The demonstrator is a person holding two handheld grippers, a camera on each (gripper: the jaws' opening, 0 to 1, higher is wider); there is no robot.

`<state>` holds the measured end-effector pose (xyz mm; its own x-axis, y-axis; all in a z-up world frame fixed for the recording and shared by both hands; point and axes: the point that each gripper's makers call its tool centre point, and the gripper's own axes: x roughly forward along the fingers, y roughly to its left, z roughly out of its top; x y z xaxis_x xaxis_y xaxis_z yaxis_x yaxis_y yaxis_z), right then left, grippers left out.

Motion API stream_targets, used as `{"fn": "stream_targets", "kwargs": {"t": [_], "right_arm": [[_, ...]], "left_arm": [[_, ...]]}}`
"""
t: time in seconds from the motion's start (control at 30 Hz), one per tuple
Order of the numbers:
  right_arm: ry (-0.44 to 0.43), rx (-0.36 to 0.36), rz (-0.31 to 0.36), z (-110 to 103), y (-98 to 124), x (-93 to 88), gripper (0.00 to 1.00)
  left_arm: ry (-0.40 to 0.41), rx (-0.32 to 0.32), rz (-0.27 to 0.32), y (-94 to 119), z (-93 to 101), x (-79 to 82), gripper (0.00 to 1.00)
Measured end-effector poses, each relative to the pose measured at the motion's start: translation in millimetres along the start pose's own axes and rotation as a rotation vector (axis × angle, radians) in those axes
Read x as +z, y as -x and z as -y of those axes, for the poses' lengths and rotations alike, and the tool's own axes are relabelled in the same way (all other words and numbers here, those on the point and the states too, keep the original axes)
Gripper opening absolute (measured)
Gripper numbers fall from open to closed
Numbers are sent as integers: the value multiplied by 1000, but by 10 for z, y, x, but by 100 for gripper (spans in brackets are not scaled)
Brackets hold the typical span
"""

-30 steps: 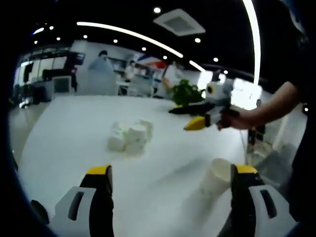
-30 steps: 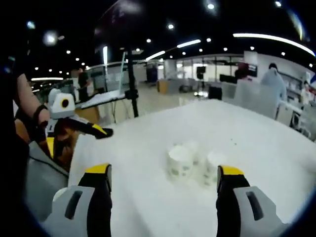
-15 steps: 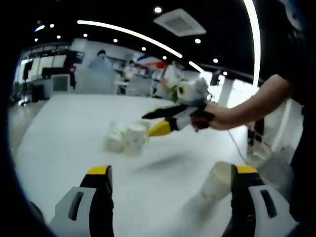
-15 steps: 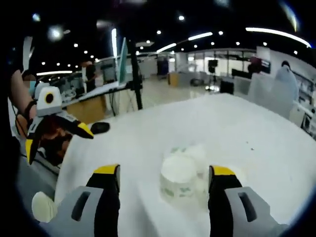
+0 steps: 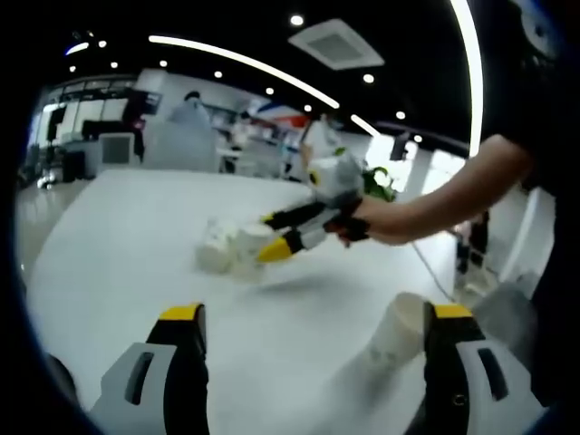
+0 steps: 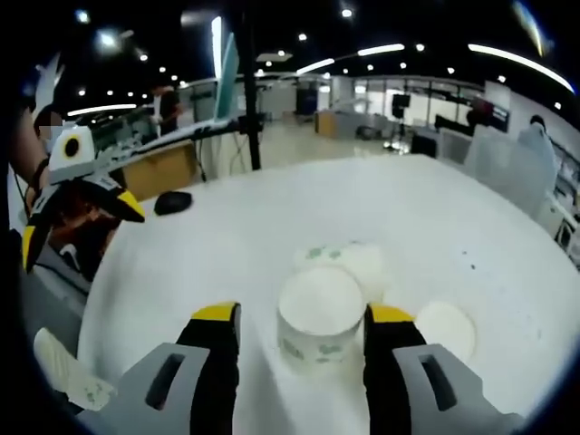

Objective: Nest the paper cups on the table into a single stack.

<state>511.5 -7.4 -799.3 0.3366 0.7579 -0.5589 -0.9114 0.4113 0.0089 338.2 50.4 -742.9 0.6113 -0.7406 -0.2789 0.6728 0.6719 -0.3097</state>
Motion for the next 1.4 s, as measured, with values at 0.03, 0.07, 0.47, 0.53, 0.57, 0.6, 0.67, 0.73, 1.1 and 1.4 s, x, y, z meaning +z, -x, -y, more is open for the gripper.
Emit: {"fn": "stream_targets", "kwargs": {"t": [0.03,0.07,0.47,0.53,0.57,0.6,0.67,0.73,1.1,1.4], "right_arm": [[-1,-1,-2,7,-4,0,50],[-5,-2,-2,9,-5,9,49],[0,6,-28,-19,45,-75,35],[-11,8,-29,-49,86,-93,35],[-7,11,-28,-75,113,-98,34],[-1,11,-27,-94,135,-99,34],[8,15,-26,-122,175,-110,34],[8,22,-24,-159,222,-102,34],[-2,-4,18,-236,561,17,34],[4,-41,75,-300,970,143,34]], "left_arm": [[1,2,-3,4,-3,-9,98],[4,1,-3,9,-3,-14,98],[35,23,35,23,-36,72,98],[32,19,43,9,-16,123,98],[17,14,54,-3,2,165,98],[13,14,60,-6,4,181,98],[25,14,55,-23,0,194,98],[13,8,54,-30,27,216,98],[-17,-10,47,-16,99,336,98],[-31,-25,18,-5,184,324,98]]}}
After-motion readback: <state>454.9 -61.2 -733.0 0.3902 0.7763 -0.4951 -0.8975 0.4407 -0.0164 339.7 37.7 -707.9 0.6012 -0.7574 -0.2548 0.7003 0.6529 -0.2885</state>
